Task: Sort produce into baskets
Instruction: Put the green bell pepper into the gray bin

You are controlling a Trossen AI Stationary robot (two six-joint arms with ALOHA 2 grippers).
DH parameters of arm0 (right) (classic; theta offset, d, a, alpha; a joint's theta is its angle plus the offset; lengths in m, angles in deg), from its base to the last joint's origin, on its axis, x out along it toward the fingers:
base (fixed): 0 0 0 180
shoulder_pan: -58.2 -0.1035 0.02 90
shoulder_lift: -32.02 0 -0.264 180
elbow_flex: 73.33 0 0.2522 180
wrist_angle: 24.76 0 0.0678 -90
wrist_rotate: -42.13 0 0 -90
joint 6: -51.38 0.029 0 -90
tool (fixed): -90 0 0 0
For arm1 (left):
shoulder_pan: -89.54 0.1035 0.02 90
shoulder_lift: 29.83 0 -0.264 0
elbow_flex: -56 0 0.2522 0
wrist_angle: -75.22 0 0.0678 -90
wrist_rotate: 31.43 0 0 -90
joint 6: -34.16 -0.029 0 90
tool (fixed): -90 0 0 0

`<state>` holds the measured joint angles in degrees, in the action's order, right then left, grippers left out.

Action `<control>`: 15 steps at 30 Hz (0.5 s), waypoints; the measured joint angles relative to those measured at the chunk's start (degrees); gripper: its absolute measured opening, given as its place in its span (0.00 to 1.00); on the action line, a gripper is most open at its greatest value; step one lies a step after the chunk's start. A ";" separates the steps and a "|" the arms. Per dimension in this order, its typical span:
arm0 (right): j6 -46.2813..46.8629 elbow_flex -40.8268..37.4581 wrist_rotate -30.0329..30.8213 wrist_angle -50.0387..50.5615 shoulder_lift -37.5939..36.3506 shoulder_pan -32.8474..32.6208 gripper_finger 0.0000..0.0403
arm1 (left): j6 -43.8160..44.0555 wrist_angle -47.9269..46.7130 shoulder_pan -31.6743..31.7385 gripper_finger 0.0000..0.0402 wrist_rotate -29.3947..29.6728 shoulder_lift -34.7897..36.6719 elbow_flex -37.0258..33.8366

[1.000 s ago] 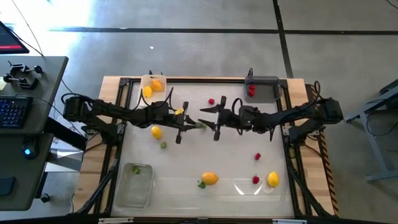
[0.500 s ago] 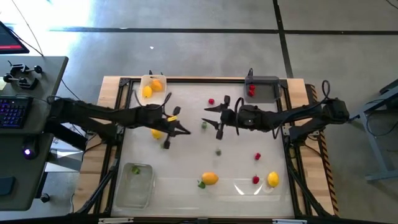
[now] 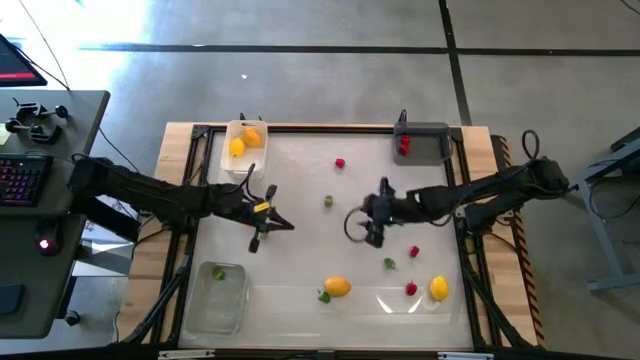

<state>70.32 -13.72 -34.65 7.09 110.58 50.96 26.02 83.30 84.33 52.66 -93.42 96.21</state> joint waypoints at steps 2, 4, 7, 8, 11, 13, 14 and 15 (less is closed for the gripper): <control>3.09 0.00 -1.36 6.24 0.04 -2.90 0.46 | 0.13 6.80 0.34 0.00 -0.07 -1.95 -2.78; 8.44 0.00 -4.28 10.52 0.12 -5.67 0.46 | 0.41 12.69 0.82 0.00 -0.07 -3.86 -4.68; 20.59 0.00 -9.34 13.04 0.13 -8.52 0.46 | 0.55 17.25 1.56 0.00 -0.07 -6.83 -5.46; 23.62 0.00 -10.41 13.05 0.15 -9.37 0.46 | 0.53 18.45 1.70 0.00 -0.05 -7.81 -5.44; 26.14 0.00 -11.85 14.16 0.15 -12.56 0.46 | -0.13 21.37 2.06 0.00 -0.04 -10.39 -5.44; 26.09 0.00 -11.93 16.08 0.17 -14.56 0.46 | -0.48 22.15 2.23 0.00 -0.05 -11.85 -5.42; 26.09 0.00 -11.88 16.96 0.17 -15.38 0.46 | -0.48 22.54 2.25 0.00 -0.03 -12.59 -5.42; 26.18 0.00 -11.78 18.08 0.17 -16.16 0.46 | -0.48 22.95 2.23 0.00 0.08 -13.23 -5.42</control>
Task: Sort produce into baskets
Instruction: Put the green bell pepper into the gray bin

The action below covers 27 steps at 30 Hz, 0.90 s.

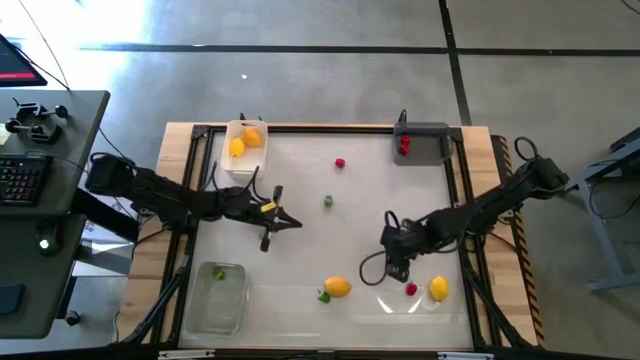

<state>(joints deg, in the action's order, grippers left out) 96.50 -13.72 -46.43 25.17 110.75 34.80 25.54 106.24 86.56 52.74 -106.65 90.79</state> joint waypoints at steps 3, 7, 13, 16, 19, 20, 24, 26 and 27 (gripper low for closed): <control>0.92 0.00 1.70 1.99 0.96 -1.99 0.46 | 0.00 0.72 0.00 0.00 0.07 -1.48 0.00; -1.65 0.00 3.68 2.47 3.85 -4.01 0.46 | -0.44 2.29 0.00 0.00 0.20 -2.97 0.00; -2.51 0.00 4.59 2.09 8.47 -4.98 0.46 | -0.96 2.34 0.00 0.00 0.40 -3.12 0.02; -2.51 0.00 4.14 1.93 9.85 -4.98 0.46 | -0.98 2.35 0.00 0.00 0.42 -3.05 0.02; -2.73 0.00 4.17 1.60 10.36 -4.96 0.43 | -1.01 2.32 0.00 0.00 0.44 -3.05 0.02; -3.05 0.00 4.35 1.08 10.36 -4.96 0.41 | -0.99 2.33 0.00 0.00 0.44 -3.05 0.02; -4.13 0.00 5.03 -1.49 10.36 -4.96 0.34 | -1.01 2.33 0.00 0.00 0.57 -3.05 0.02; -4.64 0.00 5.59 -1.74 10.36 -4.75 0.30 | -1.02 2.29 0.00 0.00 0.71 -3.05 0.02; -4.67 0.00 5.81 -1.67 10.36 -4.74 0.28 | -1.01 2.28 0.00 0.00 0.75 -3.05 0.02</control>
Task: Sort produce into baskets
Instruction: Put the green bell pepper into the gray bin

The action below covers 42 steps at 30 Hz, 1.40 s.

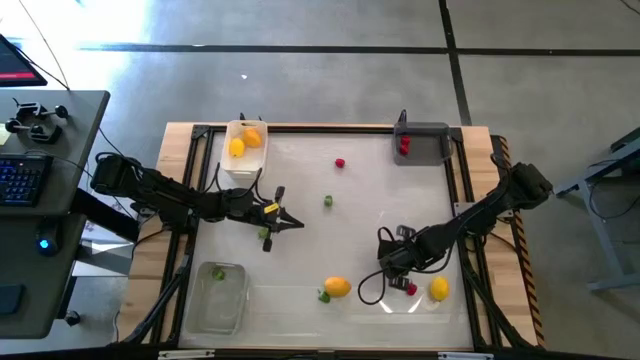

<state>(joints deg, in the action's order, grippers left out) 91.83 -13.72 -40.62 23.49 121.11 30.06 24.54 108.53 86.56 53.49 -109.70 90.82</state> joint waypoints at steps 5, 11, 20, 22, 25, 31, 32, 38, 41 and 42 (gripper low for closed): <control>-1.53 0.00 2.03 0.01 0.00 0.07 0.16 | 0.00 -0.03 0.00 0.00 0.07 0.02 0.00; -3.16 0.00 2.25 -0.10 0.00 0.28 0.01 | 0.11 -0.09 0.00 0.00 0.04 0.02 0.00; -11.43 0.00 5.83 -8.55 0.00 2.41 0.00 | -0.11 -0.42 0.00 0.00 3.10 0.04 0.00; -15.56 0.00 7.94 -12.16 0.00 3.69 0.00 | -2.03 -0.69 0.00 0.00 4.24 0.04 0.25; -22.90 0.00 9.96 -18.51 0.00 6.73 0.00 | -5.62 -1.77 0.00 0.00 4.74 0.06 2.10; -34.19 0.00 7.04 -31.20 0.00 14.01 0.00 | -14.07 -15.79 -0.45 0.00 4.78 0.09 9.63; -35.45 0.00 6.33 -32.84 0.00 14.89 0.00 | -15.69 -18.35 -0.64 0.01 4.75 0.09 10.80; -38.13 0.00 1.02 -39.27 0.00 19.16 0.00 | -21.91 -26.66 -2.16 0.12 7.31 0.09 15.35; -37.94 0.00 -1.58 -41.14 0.00 20.40 0.00 | -24.52 -27.35 -3.00 0.19 7.55 -0.60 16.46; -37.95 0.00 -2.45 -41.70 0.00 20.65 0.00 | -25.30 -27.39 -3.30 0.21 7.55 -0.94 16.75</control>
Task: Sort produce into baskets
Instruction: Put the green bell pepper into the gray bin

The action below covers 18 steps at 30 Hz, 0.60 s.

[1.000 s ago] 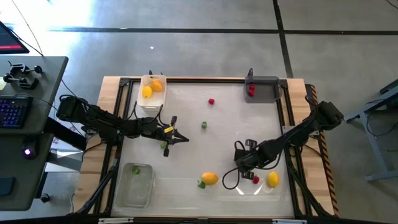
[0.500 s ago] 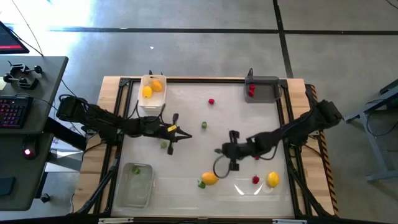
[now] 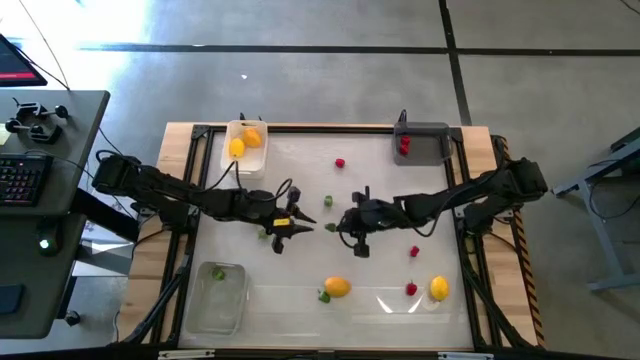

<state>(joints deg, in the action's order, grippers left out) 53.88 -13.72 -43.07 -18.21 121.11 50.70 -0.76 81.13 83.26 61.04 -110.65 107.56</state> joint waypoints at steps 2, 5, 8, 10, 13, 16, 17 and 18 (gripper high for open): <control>-0.01 0.00 -0.95 -0.98 0.02 0.25 0.00 | -1.55 0.04 -0.53 0.26 0.04 -0.71 0.74; 0.00 0.00 -1.95 -1.76 0.02 0.40 0.00 | -3.40 -0.04 -1.08 0.32 1.31 -2.57 2.09; -0.01 0.01 -2.01 -2.24 0.02 0.40 0.00 | -6.27 0.03 -1.49 0.35 3.09 -5.04 3.62; -0.01 0.02 -2.02 -2.54 0.02 0.38 0.00 | -8.34 0.15 -1.88 0.36 4.42 -6.77 4.51; 0.10 0.00 -2.04 -2.89 0.02 0.38 0.00 | -10.35 1.15 -2.51 0.36 7.43 -8.56 5.48; 0.05 0.01 -2.07 -3.10 0.02 0.38 0.00 | -12.14 1.49 -2.80 0.36 8.41 -8.83 5.96; 0.04 0.01 -2.21 -3.30 0.02 0.38 0.00 | -12.60 1.72 -2.80 0.36 8.43 -8.83 5.96; 0.04 0.01 -2.48 -3.34 0.02 0.38 0.00 | -13.01 1.80 -2.80 0.36 8.43 -8.83 5.96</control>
<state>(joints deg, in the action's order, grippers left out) 53.92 -13.72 -45.55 -21.55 121.14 51.08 -13.77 82.93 80.46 69.47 -119.47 113.53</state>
